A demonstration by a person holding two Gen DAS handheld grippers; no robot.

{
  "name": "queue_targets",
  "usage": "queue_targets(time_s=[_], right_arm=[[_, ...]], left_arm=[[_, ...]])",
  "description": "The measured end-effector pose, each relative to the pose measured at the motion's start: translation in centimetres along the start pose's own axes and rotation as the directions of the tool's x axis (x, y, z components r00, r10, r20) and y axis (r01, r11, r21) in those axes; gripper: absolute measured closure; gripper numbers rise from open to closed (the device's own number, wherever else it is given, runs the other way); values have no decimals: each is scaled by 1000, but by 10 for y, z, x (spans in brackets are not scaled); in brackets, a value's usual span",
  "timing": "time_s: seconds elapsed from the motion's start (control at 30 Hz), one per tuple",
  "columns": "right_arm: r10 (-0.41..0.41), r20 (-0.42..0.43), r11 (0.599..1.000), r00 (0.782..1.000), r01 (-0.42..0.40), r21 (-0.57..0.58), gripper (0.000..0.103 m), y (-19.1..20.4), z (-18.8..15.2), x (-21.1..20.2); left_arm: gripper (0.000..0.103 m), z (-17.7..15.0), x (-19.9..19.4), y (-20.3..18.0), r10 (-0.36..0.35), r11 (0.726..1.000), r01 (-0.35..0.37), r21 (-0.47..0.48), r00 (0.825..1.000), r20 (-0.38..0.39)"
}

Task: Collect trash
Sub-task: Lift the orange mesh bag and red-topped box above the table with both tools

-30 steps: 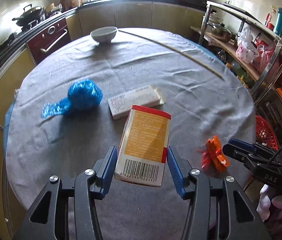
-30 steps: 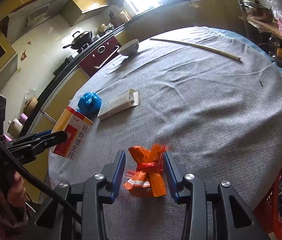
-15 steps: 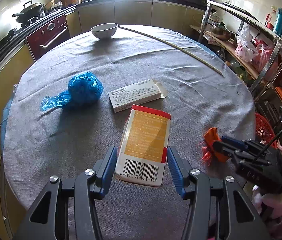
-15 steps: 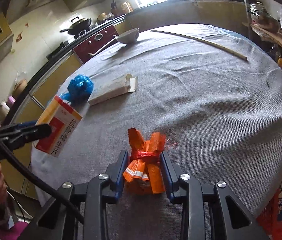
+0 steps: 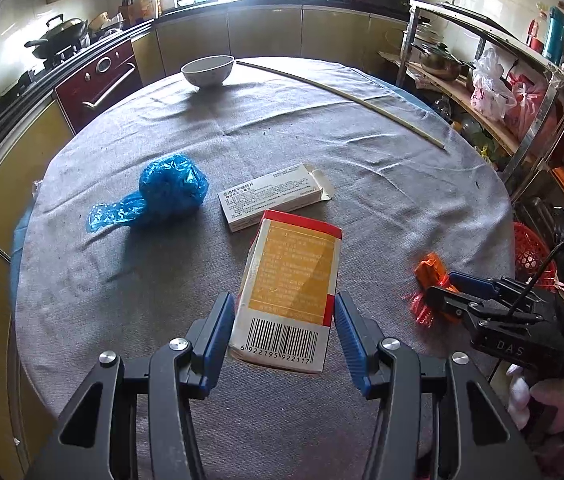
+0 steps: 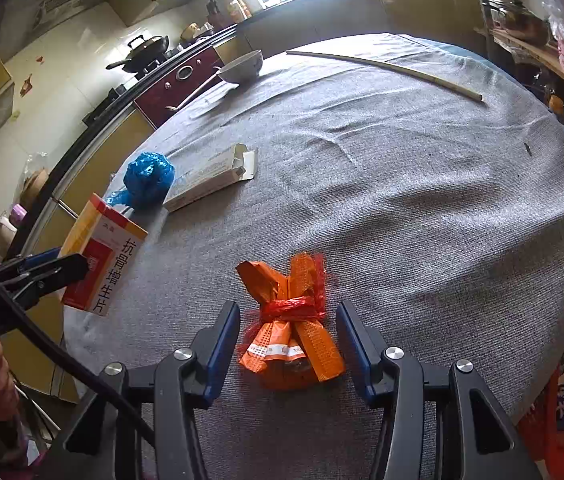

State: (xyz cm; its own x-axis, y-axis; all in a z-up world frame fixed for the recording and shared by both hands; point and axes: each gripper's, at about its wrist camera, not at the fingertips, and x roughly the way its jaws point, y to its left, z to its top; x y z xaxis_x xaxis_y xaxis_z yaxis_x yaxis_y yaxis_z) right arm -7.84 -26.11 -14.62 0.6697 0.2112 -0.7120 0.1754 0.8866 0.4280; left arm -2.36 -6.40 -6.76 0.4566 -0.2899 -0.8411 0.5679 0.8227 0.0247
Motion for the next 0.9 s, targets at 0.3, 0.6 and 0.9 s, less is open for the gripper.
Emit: queue_targets(time_s=[0.3, 0.6, 0.9], right_arm=[[16, 30, 1000, 999, -16, -23, 32, 7, -4, 1], [47, 13, 999, 999, -47, 26, 21, 5, 0, 3], [20, -6, 999, 1000, -20, 28, 16, 12, 4, 8]], left_arm=[[50, -2, 1, 4, 6, 1000, -6, 1, 1000, 1], [50, -10, 6, 17, 10, 1000, -10, -12, 1000, -11], [50, -12, 6, 27, -3, 999, 3, -33, 1000, -5]])
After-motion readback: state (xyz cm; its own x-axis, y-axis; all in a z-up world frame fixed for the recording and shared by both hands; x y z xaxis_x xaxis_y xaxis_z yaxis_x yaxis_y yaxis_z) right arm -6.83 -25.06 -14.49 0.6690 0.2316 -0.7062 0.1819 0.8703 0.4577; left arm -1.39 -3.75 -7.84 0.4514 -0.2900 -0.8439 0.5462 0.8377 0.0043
